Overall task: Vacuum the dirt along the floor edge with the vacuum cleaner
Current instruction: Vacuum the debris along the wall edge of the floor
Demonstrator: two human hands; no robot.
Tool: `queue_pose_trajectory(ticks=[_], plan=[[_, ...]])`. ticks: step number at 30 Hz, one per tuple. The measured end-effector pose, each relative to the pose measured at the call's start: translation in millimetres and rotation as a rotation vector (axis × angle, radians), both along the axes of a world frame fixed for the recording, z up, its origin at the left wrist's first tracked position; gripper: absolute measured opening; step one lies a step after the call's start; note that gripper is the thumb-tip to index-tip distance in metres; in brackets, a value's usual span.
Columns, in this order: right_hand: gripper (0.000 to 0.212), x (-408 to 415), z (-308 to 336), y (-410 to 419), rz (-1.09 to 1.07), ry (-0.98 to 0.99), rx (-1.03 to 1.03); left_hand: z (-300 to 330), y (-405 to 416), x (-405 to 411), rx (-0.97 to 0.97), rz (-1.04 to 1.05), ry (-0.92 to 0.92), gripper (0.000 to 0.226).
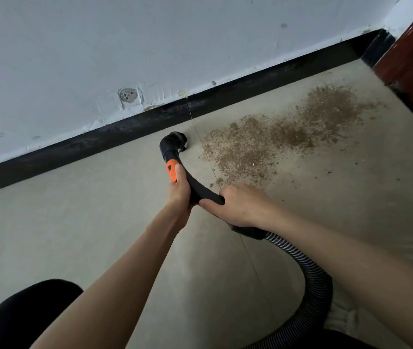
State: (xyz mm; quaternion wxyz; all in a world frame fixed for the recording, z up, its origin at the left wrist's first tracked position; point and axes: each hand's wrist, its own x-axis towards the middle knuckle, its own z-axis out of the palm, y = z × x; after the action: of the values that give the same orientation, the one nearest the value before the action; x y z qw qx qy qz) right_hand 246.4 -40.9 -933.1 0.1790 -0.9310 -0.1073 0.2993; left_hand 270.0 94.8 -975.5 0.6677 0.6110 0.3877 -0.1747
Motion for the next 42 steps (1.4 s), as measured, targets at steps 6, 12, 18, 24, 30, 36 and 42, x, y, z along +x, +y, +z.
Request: queue_pose_trajectory(ticks=[6,12,18,24,30,36,42], plan=[[0.062,-4.8,0.1,-15.5,-0.064,0.033,-0.001,0.3,-16.0,0.3,-0.039,-0.044,-0.004,0.040],[0.062,-4.2,1.2,-31.9,-0.112,0.031,0.013,-0.1,-36.3,8.4,-0.035,-0.073,-0.016,0.040],[0.063,-2.3,2.1,-47.6,-0.143,0.022,0.013,-4.8,-49.8,14.2,-0.006,-0.116,-0.015,0.040],[0.061,-0.8,1.0,-64.5,-0.205,0.020,0.036,-2.6,-69.4,23.8,0.009,-0.180,-0.021,0.046],[0.061,4.1,-1.6,-85.0,-0.288,0.036,0.087,-2.1,-95.1,39.6,0.013,-0.218,-0.037,0.041],[0.058,7.2,-5.1,-106.3,-0.352,0.030,0.120,-6.6,-119.2,53.3,0.018,-0.316,-0.041,0.055],[0.060,12.9,-11.7,-133.0,-0.437,0.016,0.112,-12.7,-150.9,68.5,0.068,-0.393,-0.060,0.062]])
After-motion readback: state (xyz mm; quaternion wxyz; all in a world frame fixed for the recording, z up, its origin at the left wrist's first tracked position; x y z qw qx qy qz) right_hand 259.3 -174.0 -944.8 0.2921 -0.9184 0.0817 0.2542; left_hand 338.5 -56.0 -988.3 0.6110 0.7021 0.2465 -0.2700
